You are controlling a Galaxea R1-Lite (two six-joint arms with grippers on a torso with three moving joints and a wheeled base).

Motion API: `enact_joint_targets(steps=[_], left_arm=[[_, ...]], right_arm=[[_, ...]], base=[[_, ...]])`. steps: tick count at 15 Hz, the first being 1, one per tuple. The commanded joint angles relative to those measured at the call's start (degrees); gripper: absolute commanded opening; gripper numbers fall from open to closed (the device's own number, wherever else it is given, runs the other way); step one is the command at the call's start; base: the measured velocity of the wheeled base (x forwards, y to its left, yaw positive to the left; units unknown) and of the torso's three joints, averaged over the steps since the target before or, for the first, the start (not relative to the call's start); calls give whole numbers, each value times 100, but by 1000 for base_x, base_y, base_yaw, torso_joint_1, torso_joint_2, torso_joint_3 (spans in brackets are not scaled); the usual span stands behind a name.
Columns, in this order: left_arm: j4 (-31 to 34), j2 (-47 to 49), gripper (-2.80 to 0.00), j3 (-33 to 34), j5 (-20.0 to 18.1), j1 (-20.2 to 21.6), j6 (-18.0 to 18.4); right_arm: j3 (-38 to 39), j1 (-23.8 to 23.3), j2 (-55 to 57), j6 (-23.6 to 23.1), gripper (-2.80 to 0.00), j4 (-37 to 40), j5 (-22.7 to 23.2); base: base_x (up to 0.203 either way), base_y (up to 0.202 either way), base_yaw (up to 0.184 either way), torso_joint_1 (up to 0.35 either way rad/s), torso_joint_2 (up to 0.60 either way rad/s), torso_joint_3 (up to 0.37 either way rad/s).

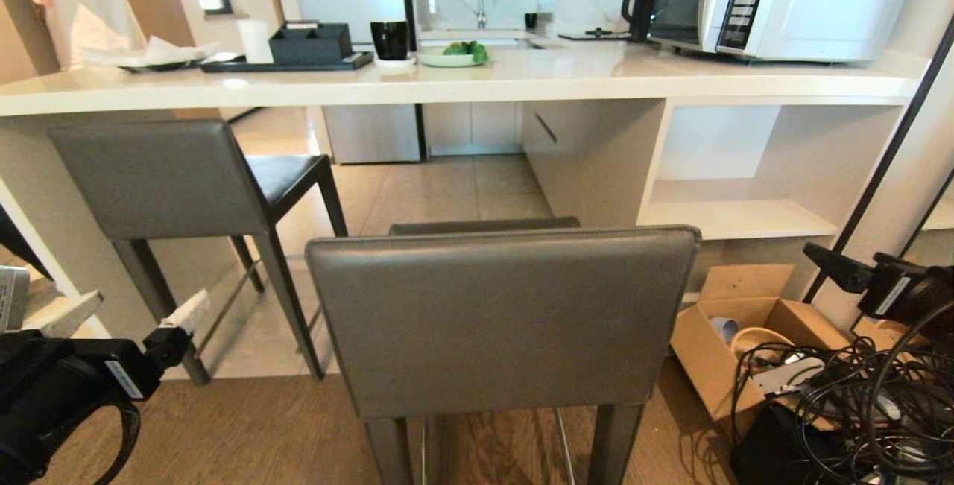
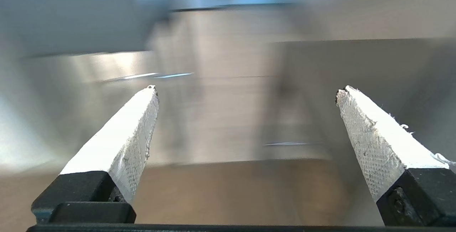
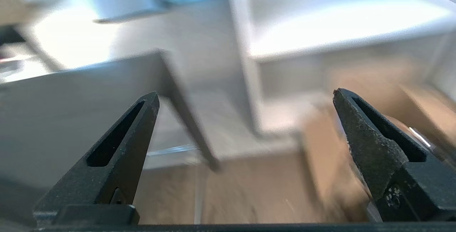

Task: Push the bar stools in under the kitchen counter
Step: Pull the gray chair out from under the dining table

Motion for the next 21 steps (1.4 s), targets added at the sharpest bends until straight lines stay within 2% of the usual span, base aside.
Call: enact_joint_targets(steps=[1,4,6,8,11,15,17,18,20,21], left_arm=[[340,-367,0,-173,854,-136,164],[1287,-1302,0,-339,1071,-175,262],[2183,-2145,0,-576,1111,-176,274],[2813,-2820,0,-750,1126,-83,268],[3105,-3626,0,-813,1096,238,278],[3617,-4689,0,-776,890,409,323],[4053,-5361,0,-672,494,551,327],[4363,-5805,0,-594,147,585,354],[5534,-6722,0,-456,-604,595,582],[6074,-6966,0,-382,-857,596,656]], right_arm=[[-206,97,-1224,5,0,1641,-564],[-413,322,-2557,5,0,2920,-777],[-461,395,-3317,-13,0,3408,-804],[-480,454,-3990,-84,0,3797,-644],[-486,488,-4992,-128,0,4375,-70],[-514,499,-6084,4,0,4633,1150],[-578,509,-6443,256,0,4863,1488],[-731,572,-6575,359,0,5150,1588],[-1108,1001,-6662,515,0,5580,1634],[-1286,1283,-6719,534,0,5817,1628]], base=[[0,0,0,0,0,0],[0,0,0,0,0,0],[0,0,0,0,0,0],[0,0,0,0,0,0],[0,0,0,0,0,0],[0,0,0,0,0,0],[0,0,0,0,0,0],[0,0,0,0,0,0],[0,0,0,0,0,0],[0,0,0,0,0,0]])
